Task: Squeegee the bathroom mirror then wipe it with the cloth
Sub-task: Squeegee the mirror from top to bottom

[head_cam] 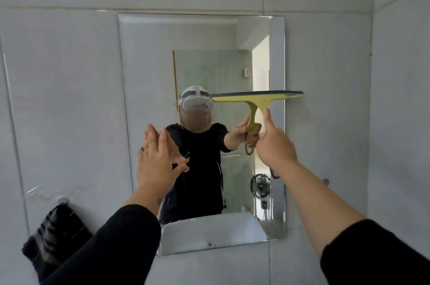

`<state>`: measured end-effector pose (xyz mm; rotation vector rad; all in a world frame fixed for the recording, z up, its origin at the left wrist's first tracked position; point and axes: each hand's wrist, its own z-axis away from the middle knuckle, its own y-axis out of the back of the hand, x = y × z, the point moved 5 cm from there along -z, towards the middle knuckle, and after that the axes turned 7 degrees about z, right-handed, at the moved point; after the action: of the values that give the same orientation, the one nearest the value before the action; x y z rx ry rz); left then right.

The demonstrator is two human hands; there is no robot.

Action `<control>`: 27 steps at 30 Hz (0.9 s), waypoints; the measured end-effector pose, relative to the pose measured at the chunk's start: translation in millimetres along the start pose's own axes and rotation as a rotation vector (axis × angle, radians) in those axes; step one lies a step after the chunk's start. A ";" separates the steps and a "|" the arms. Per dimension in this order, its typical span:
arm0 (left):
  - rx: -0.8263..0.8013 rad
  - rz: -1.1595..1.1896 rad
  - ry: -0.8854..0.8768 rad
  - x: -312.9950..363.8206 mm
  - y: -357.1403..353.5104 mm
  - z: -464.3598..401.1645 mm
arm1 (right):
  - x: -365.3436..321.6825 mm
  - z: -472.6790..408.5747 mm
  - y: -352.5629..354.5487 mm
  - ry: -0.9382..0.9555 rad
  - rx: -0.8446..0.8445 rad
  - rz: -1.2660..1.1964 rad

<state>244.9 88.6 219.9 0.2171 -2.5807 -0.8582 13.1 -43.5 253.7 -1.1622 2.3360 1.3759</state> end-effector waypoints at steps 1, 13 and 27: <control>0.003 -0.007 -0.009 0.0 0.4 0.2 | -0.9 4.3 -6.5 -0.039 -0.006 -0.067; -0.030 -0.005 -0.056 -6.3 9.4 0.5 | -60.6 37.8 -55.4 -0.169 0.005 -0.513; 0.040 -0.103 0.065 -59.5 48.8 20.1 | -135.2 83.7 -81.4 0.130 -0.034 -0.298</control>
<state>289.2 154.4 214.9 0.3863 -2.5458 -0.8225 144.0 74.4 223.9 -1.5770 2.1156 1.2725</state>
